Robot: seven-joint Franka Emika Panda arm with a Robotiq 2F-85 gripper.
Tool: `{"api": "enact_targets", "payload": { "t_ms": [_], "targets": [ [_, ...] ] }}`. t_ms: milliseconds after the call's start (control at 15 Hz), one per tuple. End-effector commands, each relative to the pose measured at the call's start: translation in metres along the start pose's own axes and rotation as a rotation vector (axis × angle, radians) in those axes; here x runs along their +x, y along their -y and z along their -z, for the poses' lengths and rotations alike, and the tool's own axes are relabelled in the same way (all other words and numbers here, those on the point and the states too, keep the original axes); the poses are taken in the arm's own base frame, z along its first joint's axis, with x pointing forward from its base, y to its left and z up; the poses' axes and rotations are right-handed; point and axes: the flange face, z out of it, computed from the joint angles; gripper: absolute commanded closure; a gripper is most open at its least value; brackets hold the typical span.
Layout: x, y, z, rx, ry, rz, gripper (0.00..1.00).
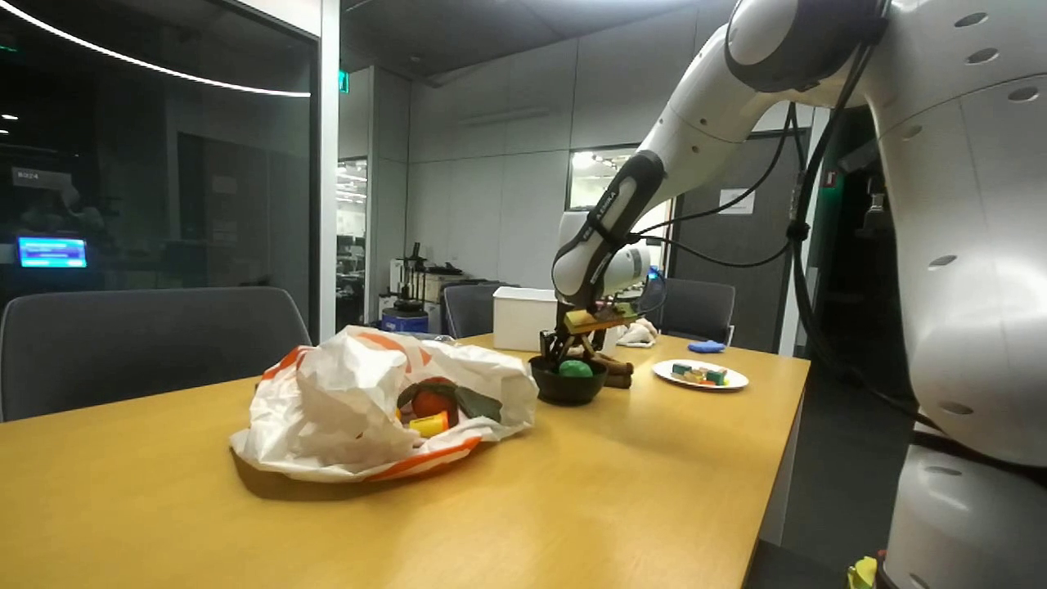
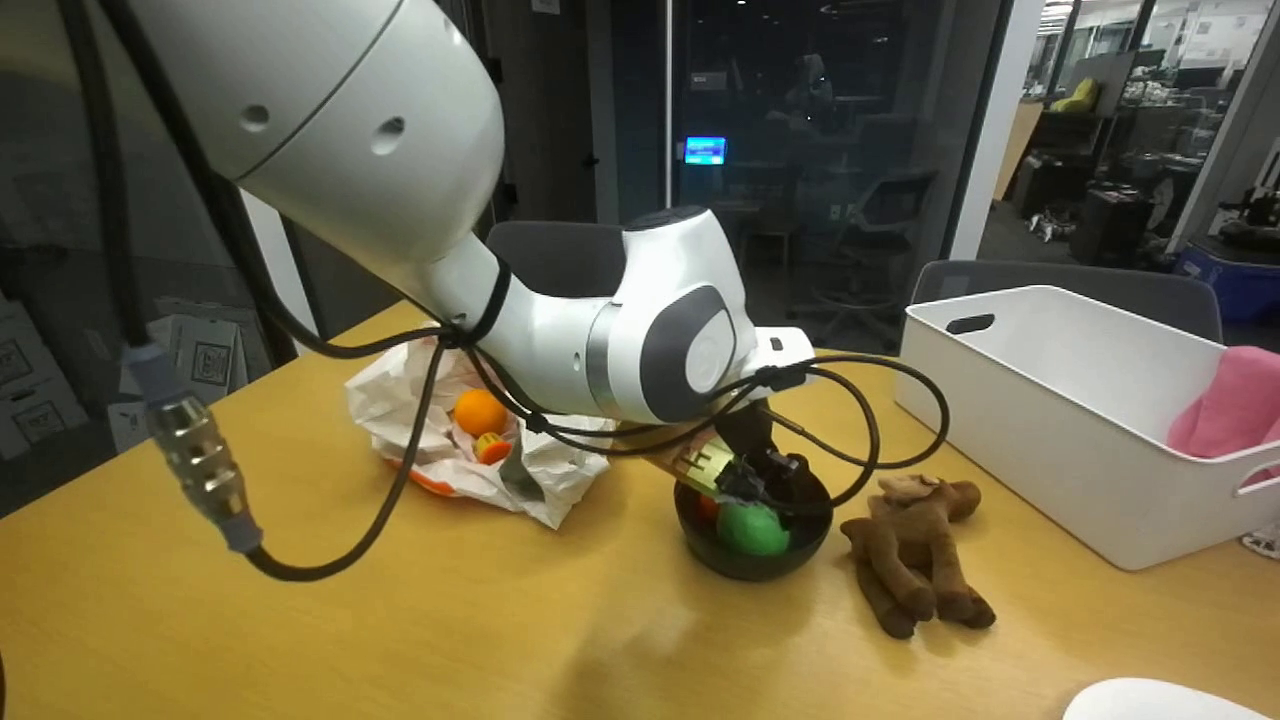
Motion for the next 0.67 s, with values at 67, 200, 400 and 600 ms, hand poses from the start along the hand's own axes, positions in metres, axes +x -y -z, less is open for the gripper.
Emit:
{"api": "enact_targets", "payload": {
  "t_ms": [67, 200, 400, 600],
  "targets": [
    [0.009, 0.015, 0.027, 0.021, -0.039, -0.001, 0.53],
    [0.008, 0.026, 0.054, 0.012, -0.084, 0.039, 0.53],
    [0.005, 0.049, 0.102, -0.010, -0.168, 0.132, 0.53],
    [-0.013, 0.096, 0.143, 0.079, -0.211, 0.279, 0.53]
  ]
}}
